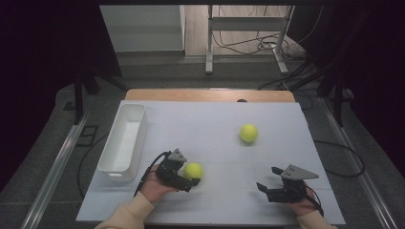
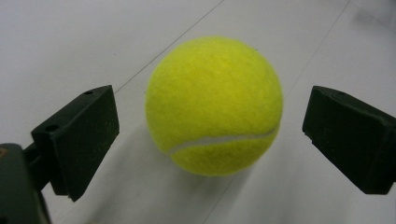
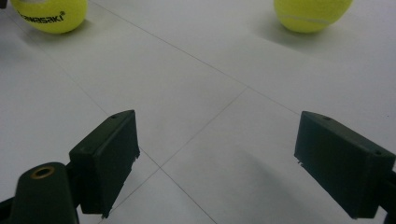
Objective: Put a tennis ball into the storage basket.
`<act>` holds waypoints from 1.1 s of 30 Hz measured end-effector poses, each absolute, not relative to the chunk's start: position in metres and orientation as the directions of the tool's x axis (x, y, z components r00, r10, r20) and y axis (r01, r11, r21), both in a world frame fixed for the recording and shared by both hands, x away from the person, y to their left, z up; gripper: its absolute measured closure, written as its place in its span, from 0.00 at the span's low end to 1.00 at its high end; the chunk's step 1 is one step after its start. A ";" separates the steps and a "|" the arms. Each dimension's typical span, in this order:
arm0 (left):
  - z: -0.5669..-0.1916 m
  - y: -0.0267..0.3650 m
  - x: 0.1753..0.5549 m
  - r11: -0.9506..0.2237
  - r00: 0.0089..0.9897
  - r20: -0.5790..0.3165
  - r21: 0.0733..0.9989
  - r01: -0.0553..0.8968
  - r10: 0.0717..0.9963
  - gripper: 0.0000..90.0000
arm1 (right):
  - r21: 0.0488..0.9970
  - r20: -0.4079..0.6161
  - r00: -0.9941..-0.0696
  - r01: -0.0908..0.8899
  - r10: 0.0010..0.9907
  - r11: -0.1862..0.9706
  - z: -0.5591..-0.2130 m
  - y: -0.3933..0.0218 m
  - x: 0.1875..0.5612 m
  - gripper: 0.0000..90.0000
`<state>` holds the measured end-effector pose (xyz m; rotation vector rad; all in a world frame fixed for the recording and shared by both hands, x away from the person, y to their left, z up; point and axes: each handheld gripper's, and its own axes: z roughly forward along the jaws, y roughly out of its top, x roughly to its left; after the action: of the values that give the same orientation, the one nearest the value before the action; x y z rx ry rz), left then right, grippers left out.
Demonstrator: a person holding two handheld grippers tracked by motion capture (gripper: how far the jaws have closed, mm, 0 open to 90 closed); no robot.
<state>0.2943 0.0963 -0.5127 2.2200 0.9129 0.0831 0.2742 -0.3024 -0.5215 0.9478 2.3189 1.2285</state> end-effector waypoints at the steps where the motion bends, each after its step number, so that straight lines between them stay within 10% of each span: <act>1: -0.513 0.095 0.295 -0.491 0.747 -0.195 0.644 0.586 0.635 0.05 | 0.827 0.005 -0.716 0.395 0.698 0.400 -0.522 -0.302 0.274 0.15; 10: -0.514 0.090 0.295 -0.518 0.764 -0.159 0.648 0.558 0.625 0.28 | 0.827 0.000 -0.717 0.392 0.697 0.403 -0.521 -0.302 0.274 0.15; 33: -0.498 0.097 0.291 -0.483 0.766 -0.142 0.700 0.525 0.627 0.29 | 0.828 -0.006 -0.717 0.387 0.697 0.406 -0.521 -0.302 0.274 0.16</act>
<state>0.2908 0.0969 -0.4978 2.1906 0.8559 0.1697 0.2737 -0.3023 -0.5212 0.9359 2.3159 1.2248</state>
